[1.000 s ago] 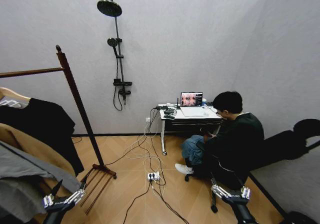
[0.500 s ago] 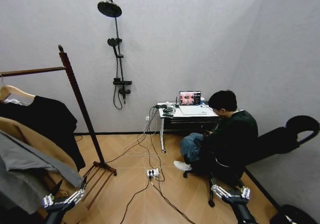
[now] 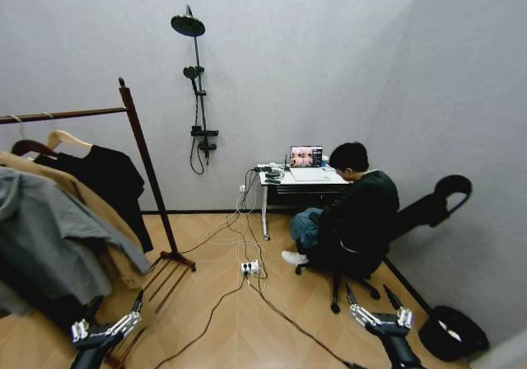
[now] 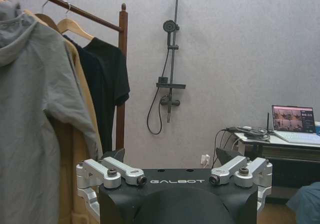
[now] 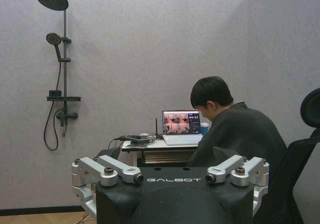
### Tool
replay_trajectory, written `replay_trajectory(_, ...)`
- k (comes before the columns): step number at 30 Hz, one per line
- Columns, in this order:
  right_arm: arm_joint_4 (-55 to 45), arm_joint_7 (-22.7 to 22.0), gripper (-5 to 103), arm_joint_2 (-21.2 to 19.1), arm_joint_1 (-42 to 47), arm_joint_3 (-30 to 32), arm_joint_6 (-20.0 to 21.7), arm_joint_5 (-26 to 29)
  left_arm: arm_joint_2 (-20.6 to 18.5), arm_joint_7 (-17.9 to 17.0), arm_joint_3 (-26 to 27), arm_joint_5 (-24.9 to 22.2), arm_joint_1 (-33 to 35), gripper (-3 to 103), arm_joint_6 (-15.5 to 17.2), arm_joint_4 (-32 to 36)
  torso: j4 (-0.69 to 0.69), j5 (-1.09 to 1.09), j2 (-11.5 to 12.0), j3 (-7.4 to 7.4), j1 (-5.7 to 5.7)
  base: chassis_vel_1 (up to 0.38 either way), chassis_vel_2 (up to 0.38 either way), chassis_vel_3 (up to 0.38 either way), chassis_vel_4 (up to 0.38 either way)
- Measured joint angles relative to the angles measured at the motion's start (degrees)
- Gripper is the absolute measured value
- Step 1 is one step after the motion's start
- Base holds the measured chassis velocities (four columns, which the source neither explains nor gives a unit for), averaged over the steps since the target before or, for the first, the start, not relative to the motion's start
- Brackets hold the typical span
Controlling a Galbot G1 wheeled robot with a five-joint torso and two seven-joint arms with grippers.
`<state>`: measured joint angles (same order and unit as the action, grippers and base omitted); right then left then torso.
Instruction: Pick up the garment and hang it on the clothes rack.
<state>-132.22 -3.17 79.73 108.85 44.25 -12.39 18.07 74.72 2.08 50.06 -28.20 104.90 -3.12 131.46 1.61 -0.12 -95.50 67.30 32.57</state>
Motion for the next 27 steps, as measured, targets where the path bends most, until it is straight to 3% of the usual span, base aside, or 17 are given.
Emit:
replay_trajectory(2, 0.02, 0.00, 100, -0.01, 0.00, 0.00, 0.00, 0.01, 0.00, -0.01, 0.01, 0.01, 0.00, 100, 0.00, 0.01, -0.01, 0.21, 0.01, 0.01, 0.00, 0.391, -0.379, -0.378, 0.353)
replay_trajectory(4, 0.02, 0.00, 100, 0.00, 0.00, -0.02, 0.00, 0.01, 0.00, -0.02, 0.01, 0.00, 0.00, 100, -0.01, 0.00, 0.01, 0.13, 0.02, 0.01, 0.01, 0.396, -0.383, -0.383, 0.368)
replay_trajectory(8, 0.03, 0.00, 100, 0.00, 0.00, 0.00, 0.01, 0.01, 0.00, 0.04, 0.00, 0.00, 0.01, 100, 0.00, 0.01, 0.01, 0.20, 0.02, 0.02, 0.01, 0.386, -0.353, -0.340, 0.354)
replay_trajectory(9, 0.03, 0.00, 100, 0.00, 0.00, 0.00, 0.01, 0.01, 0.00, 0.00, 0.00, 0.01, 0.00, 100, 0.00, 0.01, 0.01, 0.17, 0.03, 0.02, 0.02, 0.357, -0.365, -0.352, 0.370)
replay_trajectory(10, 0.02, 0.01, 100, 0.00, 0.00, -0.01, 0.00, 0.00, 0.00, -0.01, 0.00, 0.00, 0.00, 100, 0.00, 0.00, 0.00, 0.01, 0.02, 0.01, 0.01, 0.357, -0.352, -0.309, 0.370)
replay_trajectory(11, 0.02, 0.00, 100, 0.00, 0.00, -0.01, 0.00, 0.00, 0.00, 0.01, 0.01, 0.01, 0.00, 100, 0.00, 0.01, 0.00, 0.17, 0.00, 0.00, -0.01, 0.355, -0.348, -0.351, 0.360)
replay_trajectory(13, 0.03, 0.00, 100, 0.00, -0.01, 0.00, 0.01, 0.01, 0.00, 0.02, 0.00, 0.00, 0.00, 100, 0.00, 0.01, 0.01, 0.20, 0.03, 0.02, 0.02, 0.361, -0.348, -0.351, 0.345)
replay_trajectory(16, 0.03, 0.00, 100, 0.01, 0.01, 0.00, 0.00, 0.00, 0.00, 0.00, 0.00, 0.00, 0.00, 100, 0.00, 0.00, 0.01, 0.02, 0.02, 0.01, 0.01, 0.310, -0.350, -0.322, 0.334)
replay_trajectory(17, 0.03, 0.00, 100, 0.01, 0.01, 0.00, 0.00, 0.00, 0.00, 0.00, 0.00, 0.00, 0.00, 100, 0.00, 0.00, 0.01, 0.02, 0.02, 0.01, 0.01, 0.282, -0.351, -0.280, 0.336)
replay_trajectory(18, 0.03, 0.00, 100, 0.00, 0.01, 0.00, 0.00, 0.00, 0.00, 0.00, 0.01, 0.01, 0.01, 100, 0.00, 0.01, 0.00, 0.17, -0.02, -0.02, -0.04, 0.260, -0.291, -0.280, 0.272)
replay_trajectory(22, 0.03, 0.00, 100, 0.00, 0.00, 0.00, 0.00, 0.00, 0.00, 0.02, 0.00, 0.01, 0.01, 100, 0.00, 0.00, 0.02, 0.08, 0.00, 0.00, -0.01, 0.202, -0.192, -0.225, 0.184)
replay_trajectory(27, 0.03, 0.00, 100, 0.00, -0.02, 0.00, 0.00, 0.00, 0.00, 0.01, 0.00, 0.00, 0.00, 100, 0.00, 0.01, 0.01, 0.13, 0.04, 0.03, 0.06, 0.178, -0.163, -0.167, 0.167)
